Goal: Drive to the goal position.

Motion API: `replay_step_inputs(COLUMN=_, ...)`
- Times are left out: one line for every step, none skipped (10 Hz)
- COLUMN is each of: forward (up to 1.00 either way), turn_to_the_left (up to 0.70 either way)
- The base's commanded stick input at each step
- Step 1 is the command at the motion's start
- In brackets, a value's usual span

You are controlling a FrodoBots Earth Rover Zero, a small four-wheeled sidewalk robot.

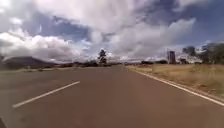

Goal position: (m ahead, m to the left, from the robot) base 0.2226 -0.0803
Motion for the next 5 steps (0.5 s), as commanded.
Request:
replay_step_inputs(forward=0.7, turn_to_the_left=0.0)
replay_step_inputs(forward=0.7, turn_to_the_left=0.0)
replay_step_inputs(forward=0.7, turn_to_the_left=0.0)
replay_step_inputs(forward=0.7, turn_to_the_left=0.0)
replay_step_inputs(forward=0.7, turn_to_the_left=0.0)
